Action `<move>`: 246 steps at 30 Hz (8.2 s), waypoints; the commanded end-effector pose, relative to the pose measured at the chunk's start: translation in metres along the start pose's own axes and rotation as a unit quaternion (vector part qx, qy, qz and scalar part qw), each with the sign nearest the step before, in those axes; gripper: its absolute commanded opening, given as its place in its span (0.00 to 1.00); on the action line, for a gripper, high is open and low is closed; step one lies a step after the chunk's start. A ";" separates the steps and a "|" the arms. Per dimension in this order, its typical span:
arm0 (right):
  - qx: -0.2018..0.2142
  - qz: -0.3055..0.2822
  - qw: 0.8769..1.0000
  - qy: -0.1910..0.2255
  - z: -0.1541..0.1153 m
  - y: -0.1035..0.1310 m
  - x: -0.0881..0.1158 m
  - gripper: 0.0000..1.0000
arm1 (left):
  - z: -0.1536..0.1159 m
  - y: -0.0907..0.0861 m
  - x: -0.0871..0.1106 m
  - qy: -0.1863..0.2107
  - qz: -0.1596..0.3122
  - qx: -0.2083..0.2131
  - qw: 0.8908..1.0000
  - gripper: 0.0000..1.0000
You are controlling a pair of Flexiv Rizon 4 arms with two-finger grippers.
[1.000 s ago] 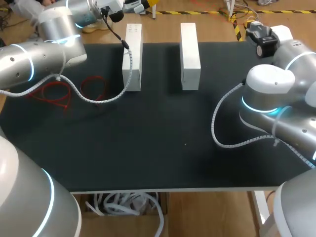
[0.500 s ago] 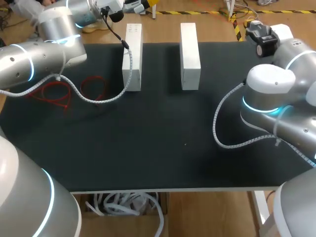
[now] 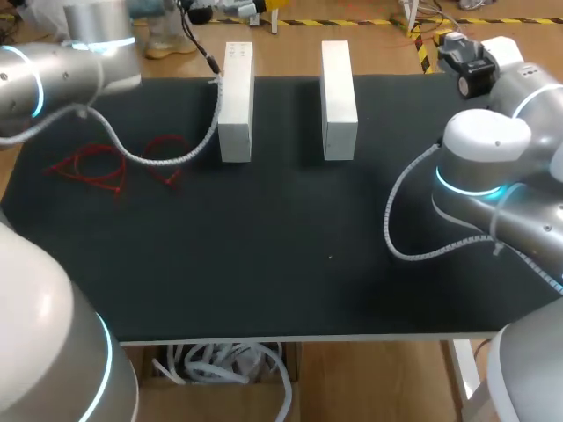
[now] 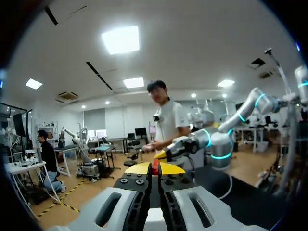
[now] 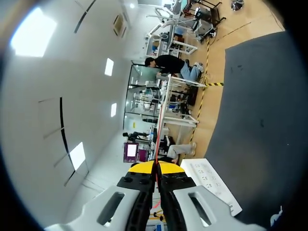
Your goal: Grab the tape and strap the tape.
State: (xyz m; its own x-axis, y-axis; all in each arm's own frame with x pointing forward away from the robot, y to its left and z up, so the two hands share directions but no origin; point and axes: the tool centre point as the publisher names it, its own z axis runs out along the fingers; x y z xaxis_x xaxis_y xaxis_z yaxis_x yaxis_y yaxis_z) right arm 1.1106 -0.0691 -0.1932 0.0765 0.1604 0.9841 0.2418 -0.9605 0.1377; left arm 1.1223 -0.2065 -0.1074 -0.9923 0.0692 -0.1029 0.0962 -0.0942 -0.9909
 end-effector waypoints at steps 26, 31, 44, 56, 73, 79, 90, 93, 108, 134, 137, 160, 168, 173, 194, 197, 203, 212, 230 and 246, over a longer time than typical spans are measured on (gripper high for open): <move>0.015 -0.029 0.999 -0.014 0.007 -0.002 0.003 0.00 | 0.021 -0.005 0.003 0.022 -0.073 -0.311 0.947 0.00; 0.017 -0.034 0.999 -0.014 0.007 -0.002 0.003 0.00 | 0.019 -0.003 0.001 0.001 -0.096 -0.335 0.937 0.00; 0.026 -0.054 0.998 -0.016 0.011 -0.001 0.005 0.00 | 0.027 -0.007 -0.001 0.032 -0.083 -0.403 0.911 0.00; 0.027 -0.063 0.997 -0.020 0.011 -0.002 0.005 0.00 | 0.028 -0.009 0.000 0.027 -0.072 -0.413 0.907 0.00; 0.035 -0.077 0.996 -0.016 0.009 -0.002 0.008 0.00 | 0.037 0.010 0.002 0.049 -0.087 -0.507 0.856 0.00; 0.035 -0.079 0.996 -0.015 0.009 -0.002 0.008 0.00 | 0.038 0.010 0.002 0.041 -0.087 -0.531 0.842 0.00; 0.036 -0.081 0.996 -0.016 0.008 -0.002 0.007 0.00 | 0.039 0.008 0.002 0.036 -0.077 -0.542 0.836 0.00; 0.037 -0.081 0.996 -0.016 0.008 -0.002 0.007 0.00 | 0.040 0.007 0.003 0.028 -0.076 -0.547 0.833 0.00; 0.039 -0.090 0.995 -0.014 0.009 0.000 0.010 0.00 | 0.039 0.006 0.004 0.018 -0.079 -0.566 0.820 0.00; 0.042 -0.095 0.994 -0.013 0.007 -0.002 0.010 0.00 | 0.047 -0.004 0.002 0.025 -0.080 -0.602 0.794 0.00; 0.041 -0.093 0.995 -0.016 0.007 -0.002 0.010 0.00 | 0.048 -0.004 0.002 0.026 -0.081 -0.601 0.795 0.00; 0.075 -0.374 0.921 -0.077 0.020 -0.003 0.028 0.00 | 0.048 -0.004 0.002 0.031 -0.082 -0.601 0.794 0.00; 0.110 -0.485 0.863 -0.085 0.019 -0.004 0.028 0.00 | 0.048 -0.004 0.002 0.031 -0.082 -0.601 0.794 0.00; 0.114 -0.495 0.856 -0.094 0.018 -0.003 0.026 0.00 | 0.048 -0.004 0.002 0.031 -0.082 -0.601 0.794 0.00; 0.162 -0.727 0.668 -0.007 0.018 0.008 0.015 0.00 | 0.048 -0.004 0.002 0.031 -0.082 -0.601 0.794 0.00; 0.172 -0.717 0.676 0.002 0.017 0.004 0.016 0.00 | 0.048 -0.004 0.002 0.031 -0.082 -0.601 0.794 0.00; 0.172 -0.702 0.691 0.007 0.016 0.002 0.018 0.00 | 0.048 -0.004 0.002 0.031 -0.082 -0.601 0.794 0.00; 0.172 -0.702 0.691 0.007 0.016 0.002 0.018 0.00 | 0.048 -0.004 0.002 0.031 -0.082 -0.601 0.794 0.00; 0.130 -0.805 0.577 -0.041 0.031 -0.012 0.033 0.00 | 0.048 -0.004 0.002 0.031 -0.082 -0.601 0.794 0.00; 0.139 -0.900 0.413 -0.031 0.043 -0.029 0.044 0.00 | 0.048 -0.004 0.002 0.031 -0.082 -0.601 0.794 0.00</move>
State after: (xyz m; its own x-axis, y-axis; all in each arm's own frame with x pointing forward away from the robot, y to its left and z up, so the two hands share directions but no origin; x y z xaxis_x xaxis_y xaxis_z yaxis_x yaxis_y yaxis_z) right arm 1.1472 -0.0281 -0.1601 -0.4386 0.5840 -0.6830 0.0198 0.7662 0.6424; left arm 1.1149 -0.2535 -0.1014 -0.9972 0.0344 0.0666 0.0082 0.9332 -0.3593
